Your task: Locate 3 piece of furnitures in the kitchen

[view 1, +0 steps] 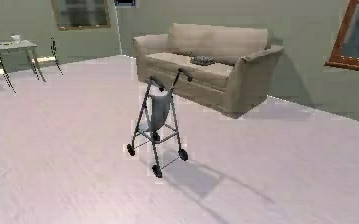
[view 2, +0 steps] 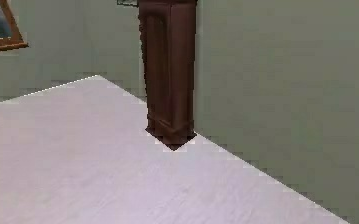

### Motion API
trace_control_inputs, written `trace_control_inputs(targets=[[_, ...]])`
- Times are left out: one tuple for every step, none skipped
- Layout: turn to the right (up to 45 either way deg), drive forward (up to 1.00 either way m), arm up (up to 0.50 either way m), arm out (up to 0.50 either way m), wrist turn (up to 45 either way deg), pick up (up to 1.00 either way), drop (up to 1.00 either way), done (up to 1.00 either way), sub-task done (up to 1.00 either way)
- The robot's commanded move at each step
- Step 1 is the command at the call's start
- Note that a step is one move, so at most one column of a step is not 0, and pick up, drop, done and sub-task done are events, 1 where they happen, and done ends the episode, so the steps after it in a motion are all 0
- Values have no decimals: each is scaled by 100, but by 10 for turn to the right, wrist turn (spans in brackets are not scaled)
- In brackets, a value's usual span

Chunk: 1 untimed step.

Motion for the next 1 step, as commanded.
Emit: trace_control_inputs(targets=[[-300, 0, 0, 0, 0, 0, 0, 0, 0]])
